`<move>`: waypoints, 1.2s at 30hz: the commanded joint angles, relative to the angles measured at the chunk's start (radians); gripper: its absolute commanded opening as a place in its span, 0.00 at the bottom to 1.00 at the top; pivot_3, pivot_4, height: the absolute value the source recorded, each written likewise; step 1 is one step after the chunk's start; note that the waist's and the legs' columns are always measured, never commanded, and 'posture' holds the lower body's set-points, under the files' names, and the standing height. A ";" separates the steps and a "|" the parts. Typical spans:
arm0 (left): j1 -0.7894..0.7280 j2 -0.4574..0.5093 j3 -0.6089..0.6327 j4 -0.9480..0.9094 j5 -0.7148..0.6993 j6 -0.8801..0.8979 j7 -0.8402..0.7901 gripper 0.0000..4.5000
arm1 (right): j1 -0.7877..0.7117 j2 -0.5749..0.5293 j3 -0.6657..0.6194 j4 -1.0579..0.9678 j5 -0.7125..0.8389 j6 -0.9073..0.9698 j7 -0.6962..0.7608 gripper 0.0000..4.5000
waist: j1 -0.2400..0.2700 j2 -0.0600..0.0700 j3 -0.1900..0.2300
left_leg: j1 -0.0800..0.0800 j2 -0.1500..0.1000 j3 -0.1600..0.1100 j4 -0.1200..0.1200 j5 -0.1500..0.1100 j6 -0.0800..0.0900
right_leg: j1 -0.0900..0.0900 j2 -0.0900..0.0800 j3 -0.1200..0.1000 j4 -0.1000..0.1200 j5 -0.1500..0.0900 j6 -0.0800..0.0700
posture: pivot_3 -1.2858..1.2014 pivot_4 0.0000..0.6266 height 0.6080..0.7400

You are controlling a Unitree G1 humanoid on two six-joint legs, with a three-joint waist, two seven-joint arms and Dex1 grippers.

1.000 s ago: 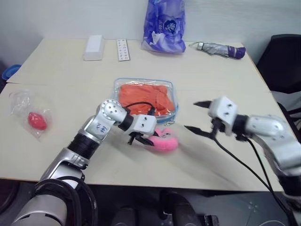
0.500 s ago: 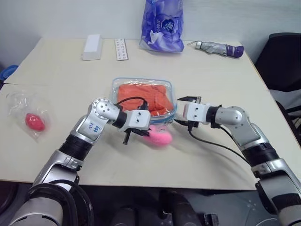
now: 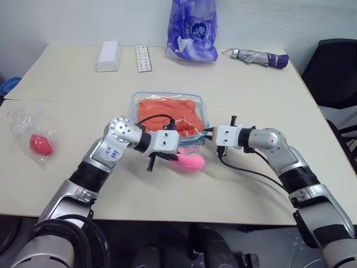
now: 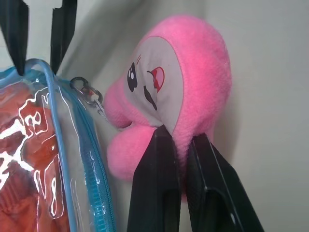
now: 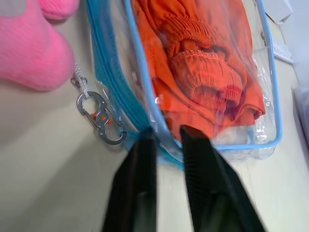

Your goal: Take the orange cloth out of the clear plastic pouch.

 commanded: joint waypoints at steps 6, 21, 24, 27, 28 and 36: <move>0.108 0.169 0.155 -0.044 -0.040 0.033 0.023 0.00 | -0.005 -0.076 -0.042 -0.062 0.008 -0.038 0.033 0.00 | -0.006 0.000 0.000 | 0.000 0.000 0.000 0.000 0.000 0.000 | -0.001 0.000 0.000 0.000 0.000 0.000 | 0.52 0.24 1.00; 0.265 0.436 0.456 0.069 -0.103 0.060 0.126 0.00 | 0.328 -0.312 -0.183 -0.593 0.187 0.126 0.161 0.00 | 0.005 0.001 0.001 | -0.002 0.000 -0.003 -0.001 -0.001 0.000 | -0.001 -0.001 -0.003 -0.002 0.000 -0.001 | 0.52 0.24 1.00; 0.290 0.408 0.439 0.007 -0.140 0.088 0.113 0.00 | 0.349 -0.282 -0.195 -0.648 0.200 0.195 0.132 0.00 | 0.005 0.001 0.001 | -0.001 0.000 -0.002 -0.001 -0.001 0.000 | -0.001 -0.001 -0.002 -0.002 0.000 0.000 | 0.52 0.24 1.00; 0.312 0.385 0.429 -0.047 -0.161 0.122 0.104 0.00 | 0.373 -0.270 -0.193 -0.677 0.192 0.219 0.126 0.00 | 0.006 0.001 0.001 | -0.001 0.000 -0.002 -0.001 -0.001 0.000 | -0.001 -0.001 -0.003 -0.001 0.000 0.000 | 0.52 0.24 1.00; 0.318 0.381 0.430 -0.055 -0.163 0.131 0.105 0.00 | 0.380 -0.269 -0.193 -0.685 0.192 0.226 0.126 0.00 | 0.006 0.001 0.001 | -0.001 0.000 -0.002 -0.001 -0.001 0.000 | -0.001 -0.001 -0.003 -0.002 0.000 0.000 | 0.52 0.24 1.00; 0.352 0.400 0.428 -0.054 -0.170 0.136 0.081 0.41 | 0.482 -0.258 -0.243 -0.804 0.254 0.376 0.111 0.39 | 0.007 0.001 0.001 | -0.001 0.000 -0.002 -0.001 -0.001 0.000 | -0.001 -0.001 -0.003 -0.002 0.000 0.000 | 0.52 0.24 1.00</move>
